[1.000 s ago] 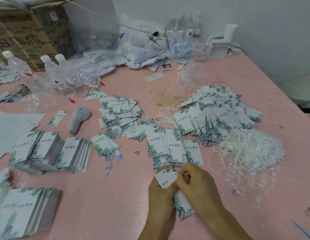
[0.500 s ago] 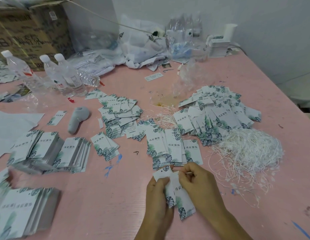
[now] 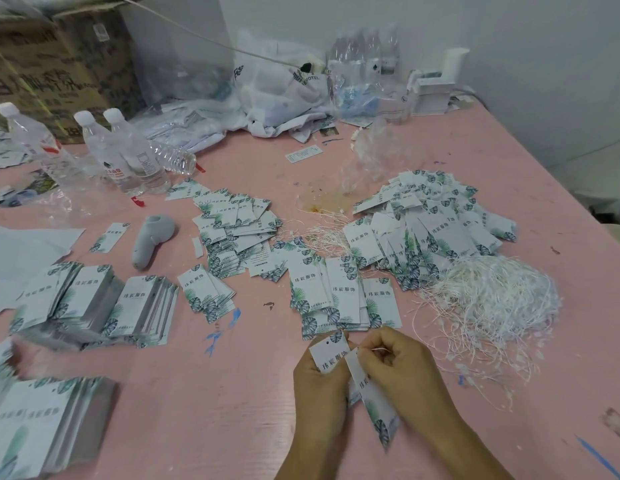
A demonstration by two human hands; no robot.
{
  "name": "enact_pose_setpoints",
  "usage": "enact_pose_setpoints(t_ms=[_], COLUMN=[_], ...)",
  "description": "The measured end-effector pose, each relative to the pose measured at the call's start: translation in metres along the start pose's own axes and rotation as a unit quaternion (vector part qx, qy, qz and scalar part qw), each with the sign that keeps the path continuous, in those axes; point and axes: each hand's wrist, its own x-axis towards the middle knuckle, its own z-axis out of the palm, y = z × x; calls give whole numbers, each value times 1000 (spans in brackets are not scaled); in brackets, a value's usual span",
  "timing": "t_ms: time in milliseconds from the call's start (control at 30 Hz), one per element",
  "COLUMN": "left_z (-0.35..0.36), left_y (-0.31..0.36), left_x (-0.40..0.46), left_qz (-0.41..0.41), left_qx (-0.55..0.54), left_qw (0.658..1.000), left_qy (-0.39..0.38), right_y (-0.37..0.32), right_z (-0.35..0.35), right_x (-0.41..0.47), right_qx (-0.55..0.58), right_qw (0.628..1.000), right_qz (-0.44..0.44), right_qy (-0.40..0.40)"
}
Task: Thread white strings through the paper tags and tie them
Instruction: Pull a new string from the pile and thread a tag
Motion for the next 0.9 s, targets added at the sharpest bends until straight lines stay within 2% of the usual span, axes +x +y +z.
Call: enact_pose_setpoints(t_ms=[67, 133, 200, 267, 300, 333, 367, 433, 500, 567, 633, 900], left_z=[-1, -2, -3, -6, -6, -7, -7, -8, -9, -10, -12, -15], left_y=[-1, -1, 0, 1, 1, 1, 1, -1, -2, -3, -2, -4], left_x=[2, 4, 5, 6, 5, 5, 5, 5, 6, 6, 5, 9], left_qz=[15, 21, 15, 8, 6, 4, 4, 6, 14, 19, 18, 26], left_qx=[20, 31, 28, 26, 24, 20, 17, 22, 39, 56, 72, 106], left_qw=[1000, 999, 999, 998, 998, 998, 999, 999, 999, 998, 997, 994], left_qy=[4, 13, 33, 54, 56, 51, 42, 28, 18, 12, 16, 28], right_y=[4, 9, 18, 22, 21, 20, 17, 9, 3, -1, -2, -1], right_z=[-3, -7, -13, -17, -18, -17, -16, -11, -3, 3, 6, 8], right_x=[2, 4, 6, 8, 8, 8, 6, 1, -4, -6, -5, -1], right_qx=[61, 177, 314, 442, 471, 468, 420, 221, 59, -17, -54, -94], right_qw=[997, 976, 928, 862, 843, 846, 877, 964, 995, 999, 996, 990], right_qz=[47, 125, 199, 249, 258, 254, 231, 136, 38, -27, -56, -70], right_qy=[-10, -11, 4, 13, 21, 28, 36, 62, 65, 44, 40, 75])
